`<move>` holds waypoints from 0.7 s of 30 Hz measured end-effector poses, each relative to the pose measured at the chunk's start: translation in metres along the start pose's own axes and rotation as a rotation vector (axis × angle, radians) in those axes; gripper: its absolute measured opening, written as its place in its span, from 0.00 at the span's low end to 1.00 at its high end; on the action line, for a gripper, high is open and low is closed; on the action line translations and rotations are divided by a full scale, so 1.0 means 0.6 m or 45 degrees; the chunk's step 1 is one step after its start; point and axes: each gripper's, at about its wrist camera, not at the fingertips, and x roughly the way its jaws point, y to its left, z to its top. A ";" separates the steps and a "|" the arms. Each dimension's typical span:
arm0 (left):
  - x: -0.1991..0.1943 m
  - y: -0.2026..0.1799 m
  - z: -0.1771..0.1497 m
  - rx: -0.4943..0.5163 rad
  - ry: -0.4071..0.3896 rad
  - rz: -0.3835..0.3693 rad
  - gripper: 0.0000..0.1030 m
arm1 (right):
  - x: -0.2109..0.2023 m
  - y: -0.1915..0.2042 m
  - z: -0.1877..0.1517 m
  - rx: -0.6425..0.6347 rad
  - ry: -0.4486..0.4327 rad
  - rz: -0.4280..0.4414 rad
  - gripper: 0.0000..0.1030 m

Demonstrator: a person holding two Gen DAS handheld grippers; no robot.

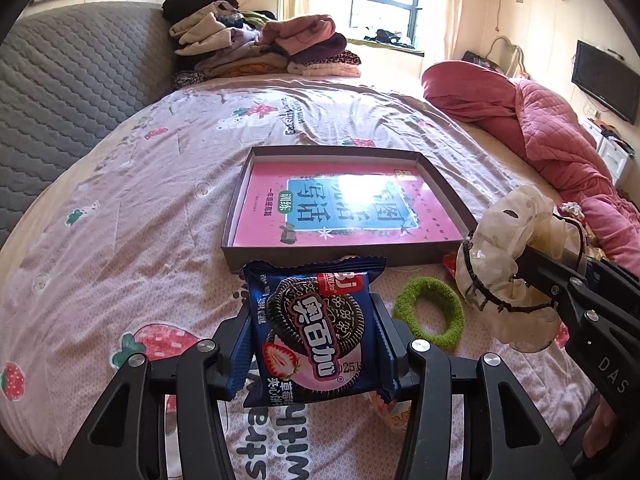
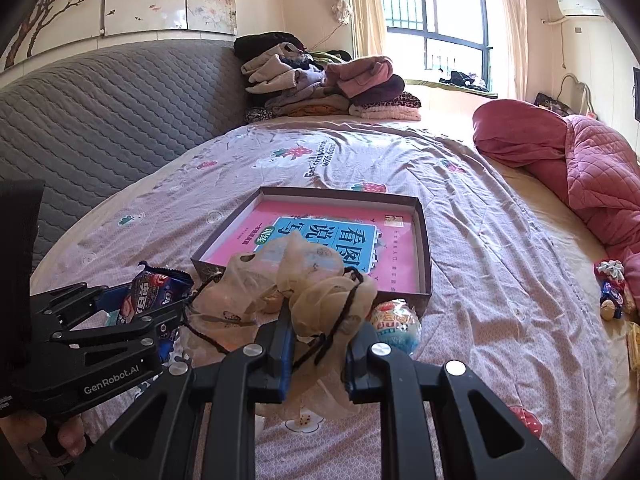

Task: Organize objects
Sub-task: 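Lift cookie packet with left tool while right tool lifts mesh puff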

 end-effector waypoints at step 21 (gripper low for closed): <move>0.015 0.011 0.112 -0.011 -0.087 0.023 0.51 | 0.018 -0.006 0.098 -0.039 -0.117 0.012 0.19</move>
